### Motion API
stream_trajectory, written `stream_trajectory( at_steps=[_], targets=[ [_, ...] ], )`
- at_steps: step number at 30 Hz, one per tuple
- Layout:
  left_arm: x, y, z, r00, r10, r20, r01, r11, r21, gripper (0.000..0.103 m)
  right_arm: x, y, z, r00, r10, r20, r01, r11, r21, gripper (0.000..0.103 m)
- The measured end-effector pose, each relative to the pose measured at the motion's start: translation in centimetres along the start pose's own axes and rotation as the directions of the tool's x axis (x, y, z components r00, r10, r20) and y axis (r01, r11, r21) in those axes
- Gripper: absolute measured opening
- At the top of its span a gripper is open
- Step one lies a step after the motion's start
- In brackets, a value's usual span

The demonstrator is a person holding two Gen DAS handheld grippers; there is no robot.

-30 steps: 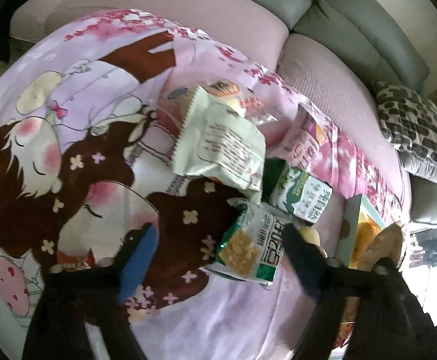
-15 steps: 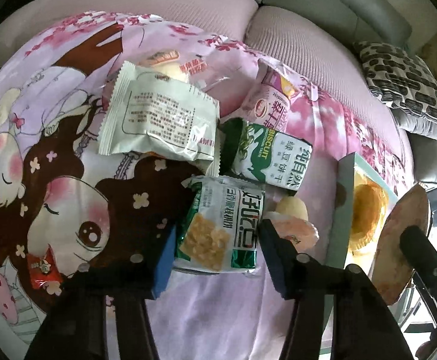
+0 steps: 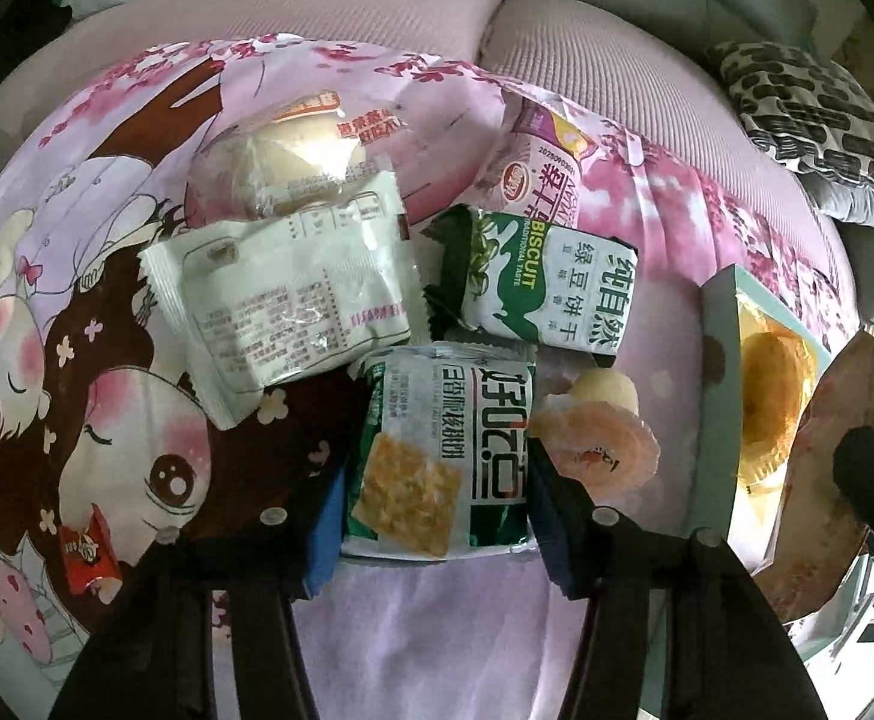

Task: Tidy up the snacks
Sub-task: 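Carry both packets over the tray and open both tools to drop them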

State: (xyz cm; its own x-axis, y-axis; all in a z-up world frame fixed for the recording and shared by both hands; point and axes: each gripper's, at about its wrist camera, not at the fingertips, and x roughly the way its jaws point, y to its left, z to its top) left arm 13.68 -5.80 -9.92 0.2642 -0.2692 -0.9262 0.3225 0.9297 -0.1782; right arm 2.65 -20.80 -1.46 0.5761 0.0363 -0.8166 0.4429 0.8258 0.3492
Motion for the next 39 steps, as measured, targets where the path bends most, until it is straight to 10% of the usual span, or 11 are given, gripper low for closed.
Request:
stream_trajectory(
  at_steps=[20, 39],
  targets=[
    [-6.5, 0.4, 0.6, 0.986, -0.056, 0.158, 0.062, 0.998, -0.032, 0.051, -1.0, -0.2, 0.2, 1.0, -0.004, 0.015, 0.003, 1.0, 0.016, 0.045],
    [-11.2, -7.1, -0.7, 0.938, -0.189, 0.292, 0.135, 0.971, 0.196, 0.051, -5.7, -8.0, 1.6, 0.989, -0.094, 0.117, 0.066, 0.973, 0.222, 0.045]
  ],
)
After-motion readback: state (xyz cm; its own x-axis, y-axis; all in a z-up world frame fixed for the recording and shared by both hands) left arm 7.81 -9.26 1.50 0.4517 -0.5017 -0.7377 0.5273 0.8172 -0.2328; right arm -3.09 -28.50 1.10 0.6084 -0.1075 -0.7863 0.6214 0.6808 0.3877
